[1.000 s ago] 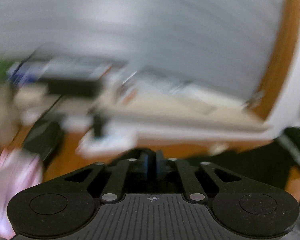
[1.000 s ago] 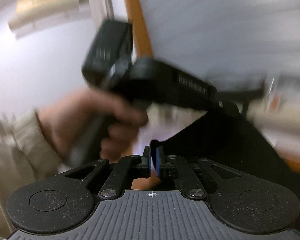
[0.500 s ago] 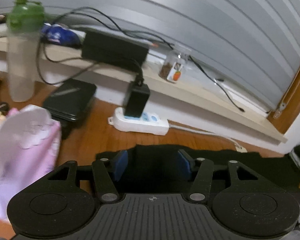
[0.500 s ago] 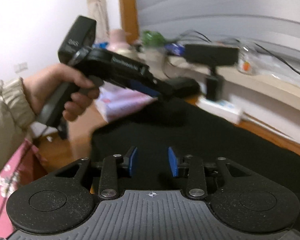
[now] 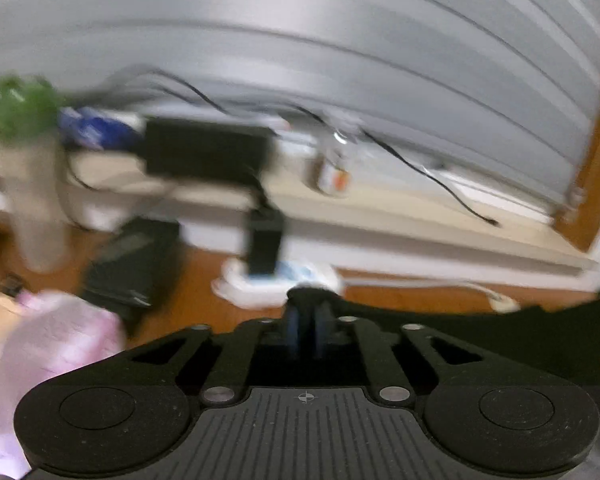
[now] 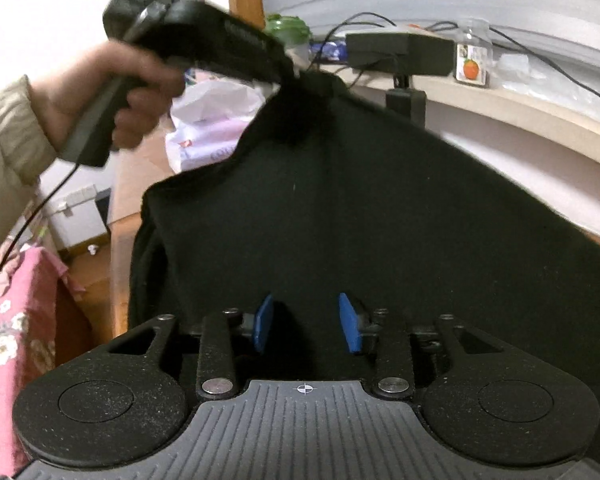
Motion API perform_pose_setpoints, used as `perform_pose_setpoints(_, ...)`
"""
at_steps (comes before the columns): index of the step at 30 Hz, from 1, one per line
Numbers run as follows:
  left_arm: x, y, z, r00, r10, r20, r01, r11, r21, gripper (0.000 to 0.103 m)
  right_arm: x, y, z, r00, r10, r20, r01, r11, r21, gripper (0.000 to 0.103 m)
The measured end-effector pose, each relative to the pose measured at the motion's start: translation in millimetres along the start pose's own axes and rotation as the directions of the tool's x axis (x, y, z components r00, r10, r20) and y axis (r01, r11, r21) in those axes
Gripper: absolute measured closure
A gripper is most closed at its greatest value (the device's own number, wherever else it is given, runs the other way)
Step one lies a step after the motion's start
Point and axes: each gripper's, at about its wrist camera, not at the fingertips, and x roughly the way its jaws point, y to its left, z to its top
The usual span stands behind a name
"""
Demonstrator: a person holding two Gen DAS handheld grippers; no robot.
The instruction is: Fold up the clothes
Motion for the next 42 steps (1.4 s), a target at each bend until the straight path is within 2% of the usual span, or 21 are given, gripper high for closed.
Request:
perform_pose_setpoints(2, -1.0, -0.5, 2.0, 0.995, 0.103, -0.009, -0.103, 0.994, 0.021, 0.082, 0.2, 3.4, 1.1, 1.000, 0.001, 0.002, -0.001, 1.000, -0.012, 0.055)
perform_pose_setpoints(5, 2.1, 2.3, -2.6, 0.993, 0.119, -0.023, -0.119, 0.993, -0.003, 0.082, -13.6, 3.2, 3.3, 0.999, 0.006, 0.041, -0.006, 1.000, -0.011, 0.055)
perform_pose_setpoints(7, 4.9, -4.5, -7.9, 0.992, 0.124, -0.021, -0.124, 0.992, 0.002, 0.058, -28.7, -3.5, 8.5, 0.997, -0.007, 0.078, 0.007, 1.000, 0.002, 0.055)
perform_pose_setpoints(9, 8.4, -18.2, -12.0, 0.993, 0.121, -0.013, -0.120, 0.992, 0.033, 0.051, -49.7, -14.4, 12.0, 0.994, -0.027, 0.108, 0.026, 1.000, 0.012, 0.055)
perform_pose_setpoints(12, 15.1, -41.7, -18.3, 0.998, 0.068, -0.007, -0.067, 0.995, 0.071, 0.051, -81.6, -38.8, 9.6, 0.988, -0.089, 0.129, 0.088, 0.996, 0.018, 0.055)
perform_pose_setpoints(15, 22.6, -72.9, -20.5, 1.000, -0.002, 0.007, 0.001, 0.995, 0.101, 0.036, -116.8, -76.7, -4.9, 0.973, -0.191, 0.126, 0.188, 0.981, 0.035, 0.055)
perform_pose_setpoints(17, 31.3, -98.1, -17.9, 0.999, -0.048, 0.003, 0.048, 0.991, 0.127, 0.036, -138.8, -109.2, -19.1, 0.960, -0.262, 0.102, 0.255, 0.963, 0.085, 0.055)
perform_pose_setpoints(20, 50.5, -139.2, -15.9, 0.992, -0.125, -0.020, 0.126, 0.979, 0.161, 0.032, -168.5, -157.9, -41.3, 0.936, -0.350, 0.047, 0.339, 0.927, 0.163, 0.056)
perform_pose_setpoints(23, 71.7, -177.0, -18.4, 0.980, -0.194, -0.040, 0.198, 0.963, 0.182, 0.027, -185.3, -197.2, -62.1, 0.914, -0.405, 0.005, 0.391, 0.887, 0.246, 0.056)
perform_pose_setpoints(26, 91.8, -206.3, -30.0, 0.967, -0.246, -0.064, 0.254, 0.945, 0.204, 0.026, -189.7, -224.3, -80.0, 0.913, -0.408, -0.013, 0.388, 0.859, 0.333, 0.056)
perform_pose_setpoints(30, 113.0, -222.2, -48.7, 0.955, -0.282, -0.091, 0.295, 0.937, 0.189, 0.025, -183.9, -242.5, -95.1, 0.921, -0.389, -0.018, 0.363, 0.843, 0.397, 0.056)
perform_pose_setpoints(34, 123.3, -222.5, -64.3, 0.956, -0.280, -0.091, 0.293, 0.936, 0.194, 0.024, -172.3, -245.9, -97.4, 0.925, -0.379, -0.027, 0.357, 0.842, 0.405, 0.056)
perform_pose_setpoints(40, 128.8, -211.6, -64.5, 0.943, -0.313, -0.110, 0.326, 0.936, 0.129, 0.024, -162.0, -254.2, -99.4, 0.929, -0.368, -0.038, 0.349, 0.840, 0.414, 0.056)
perform_pose_setpoints(42, 129.2, -210.1, -63.7, 0.942, -0.316, -0.113, 0.329, 0.936, 0.123, 0.024, -159.5, -256.1, -98.8, 0.932, -0.360, -0.031, 0.339, 0.843, 0.418, 0.063)
